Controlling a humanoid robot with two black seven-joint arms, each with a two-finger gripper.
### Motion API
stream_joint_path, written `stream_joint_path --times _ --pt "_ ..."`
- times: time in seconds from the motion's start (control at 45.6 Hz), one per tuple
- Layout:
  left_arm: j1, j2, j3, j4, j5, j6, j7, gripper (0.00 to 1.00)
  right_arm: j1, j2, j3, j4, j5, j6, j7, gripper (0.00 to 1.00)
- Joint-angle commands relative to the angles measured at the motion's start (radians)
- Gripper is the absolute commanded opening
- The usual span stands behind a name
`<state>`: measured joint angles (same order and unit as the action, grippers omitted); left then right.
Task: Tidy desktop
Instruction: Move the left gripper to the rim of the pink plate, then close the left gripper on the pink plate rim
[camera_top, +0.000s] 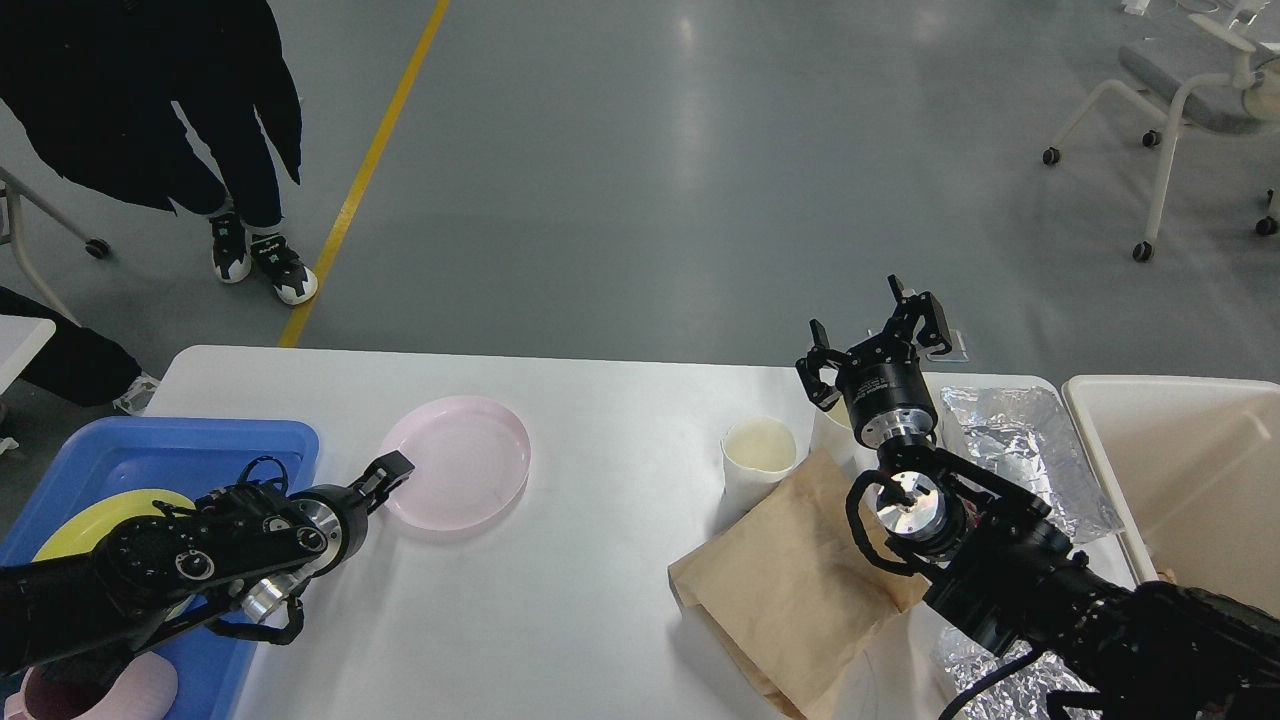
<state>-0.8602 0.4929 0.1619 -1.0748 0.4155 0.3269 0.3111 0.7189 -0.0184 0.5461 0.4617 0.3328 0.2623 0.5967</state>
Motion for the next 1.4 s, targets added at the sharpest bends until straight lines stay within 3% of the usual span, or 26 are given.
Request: stream_joint_path --times 0.0,0.154,0.351,0.417,0.548,0.811,1.272,1.382 --pt "0.015 -0.028 -0.004 0.026 -0.001 0.006 -0.001 0.84 -0.001 0.000 0.000 0.000 0.000 0.000 0.000 1.00" --pt "0.036 -0.080 -0.007 0.088 0.000 0.009 -0.001 0.81 0.001 0.000 0.000 0.000 -0.001 0.000 0.000 1.00" --pt "0.043 -0.086 -0.007 0.093 -0.001 0.009 -0.003 0.68 0.001 0.000 0.000 0.000 0.000 0.000 0.000 1.00" --pt "0.043 -0.085 -0.009 0.095 -0.001 0.009 -0.003 0.58 0.001 0.000 0.000 0.000 0.000 0.000 0.000 1.00" --pt "0.043 -0.083 -0.016 0.099 0.000 0.009 -0.018 0.29 0.001 0.000 0.000 0.000 0.000 0.000 0.000 1.00" --pt "0.044 -0.080 -0.019 0.105 -0.001 0.012 -0.020 0.11 0.001 0.000 0.000 0.000 0.000 0.000 0.000 1.00" --pt "0.050 -0.077 -0.016 0.105 0.000 0.012 -0.023 0.09 0.001 0.000 0.000 0.000 0.000 0.000 0.000 1.00" --pt "0.049 -0.074 -0.016 0.096 0.005 0.000 -0.021 0.00 0.001 0.000 0.000 0.000 0.000 0.000 0.000 1.00"
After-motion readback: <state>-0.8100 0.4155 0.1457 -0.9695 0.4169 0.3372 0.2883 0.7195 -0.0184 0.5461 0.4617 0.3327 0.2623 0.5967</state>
